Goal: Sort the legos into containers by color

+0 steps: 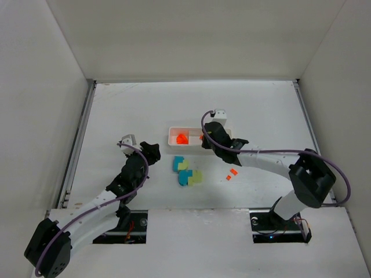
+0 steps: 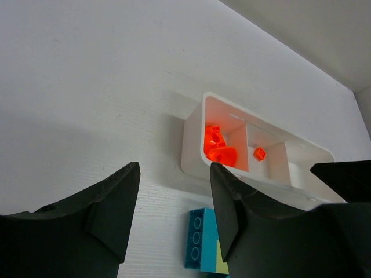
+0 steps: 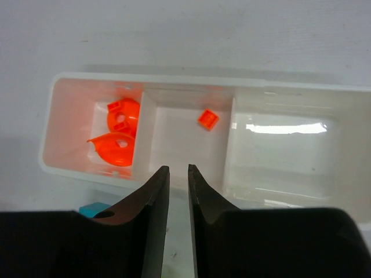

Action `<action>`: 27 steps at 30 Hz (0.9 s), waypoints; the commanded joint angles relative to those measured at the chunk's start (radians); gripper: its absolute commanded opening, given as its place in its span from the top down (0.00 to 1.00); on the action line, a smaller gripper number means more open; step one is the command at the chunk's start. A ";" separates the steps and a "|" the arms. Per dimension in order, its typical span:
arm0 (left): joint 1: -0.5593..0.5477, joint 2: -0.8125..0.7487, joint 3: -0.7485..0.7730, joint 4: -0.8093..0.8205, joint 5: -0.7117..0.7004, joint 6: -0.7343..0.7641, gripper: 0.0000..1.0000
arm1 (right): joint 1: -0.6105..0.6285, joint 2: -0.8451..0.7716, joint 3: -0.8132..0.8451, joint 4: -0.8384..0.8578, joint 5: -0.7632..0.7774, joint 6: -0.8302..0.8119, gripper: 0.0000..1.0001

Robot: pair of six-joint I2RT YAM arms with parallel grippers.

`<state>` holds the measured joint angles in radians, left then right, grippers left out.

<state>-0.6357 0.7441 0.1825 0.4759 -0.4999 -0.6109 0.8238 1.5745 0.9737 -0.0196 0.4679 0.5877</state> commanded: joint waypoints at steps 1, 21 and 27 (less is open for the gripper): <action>-0.005 0.000 -0.002 0.046 0.000 0.007 0.51 | 0.010 -0.105 -0.049 -0.025 0.092 -0.014 0.78; 0.005 0.050 0.006 0.067 -0.002 0.000 0.51 | -0.027 0.182 0.261 -0.235 0.002 -0.117 0.75; 0.015 0.029 -0.006 0.069 0.006 -0.009 0.50 | -0.033 0.300 0.382 -0.313 -0.005 -0.123 0.68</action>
<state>-0.6296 0.7929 0.1825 0.4908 -0.4980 -0.6117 0.7929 1.8431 1.2819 -0.2714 0.4732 0.4820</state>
